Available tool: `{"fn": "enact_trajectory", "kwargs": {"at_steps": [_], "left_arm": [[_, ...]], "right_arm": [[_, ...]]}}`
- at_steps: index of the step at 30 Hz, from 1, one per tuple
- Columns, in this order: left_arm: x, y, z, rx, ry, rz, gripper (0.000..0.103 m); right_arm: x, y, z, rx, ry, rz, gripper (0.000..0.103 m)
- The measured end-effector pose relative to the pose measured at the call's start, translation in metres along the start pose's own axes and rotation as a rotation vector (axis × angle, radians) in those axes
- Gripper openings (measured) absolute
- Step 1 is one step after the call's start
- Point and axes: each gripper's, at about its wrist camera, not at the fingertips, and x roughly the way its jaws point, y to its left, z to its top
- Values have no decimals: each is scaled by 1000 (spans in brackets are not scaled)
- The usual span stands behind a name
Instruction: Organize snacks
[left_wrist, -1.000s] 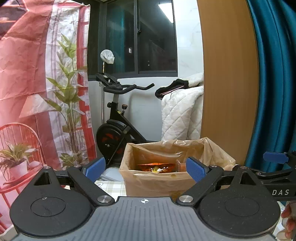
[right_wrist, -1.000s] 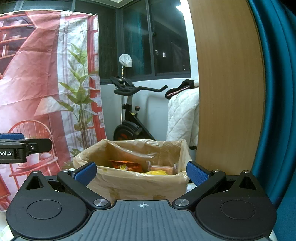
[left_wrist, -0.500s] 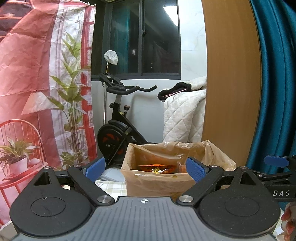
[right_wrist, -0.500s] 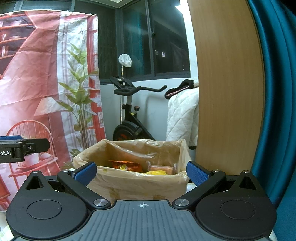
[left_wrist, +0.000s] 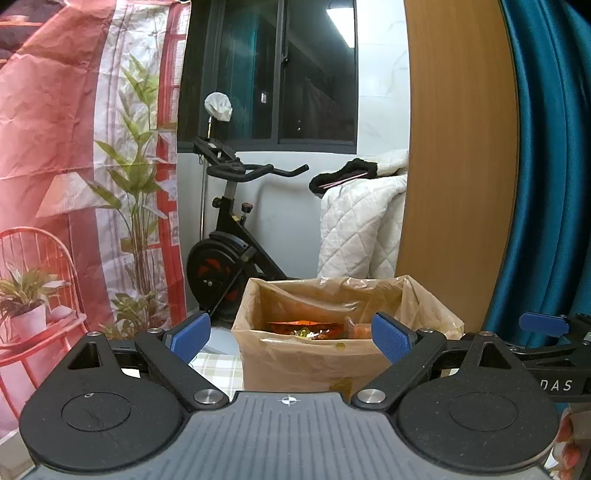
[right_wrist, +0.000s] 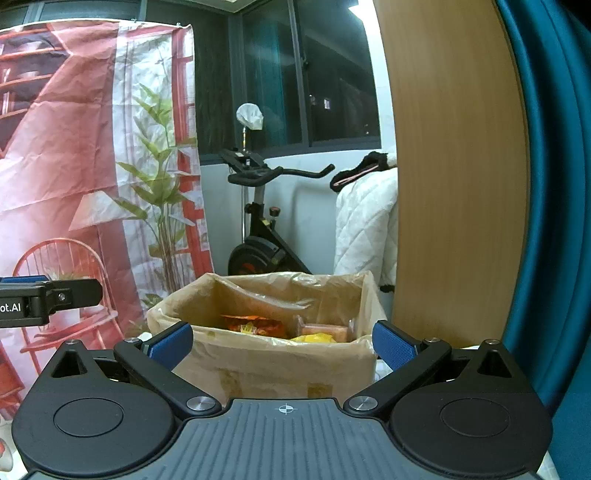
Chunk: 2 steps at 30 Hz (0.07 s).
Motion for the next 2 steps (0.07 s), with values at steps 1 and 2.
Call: {"fn": "enact_trajectory", "kwargs": {"at_steps": [1, 2], "left_arm": [[0, 0, 0, 4, -3, 1, 95], [0, -1, -1, 4, -1, 4, 95]], "right_arm": [[0, 1, 0, 2, 1, -1, 102], [0, 0, 0, 2, 2, -2, 102]]}}
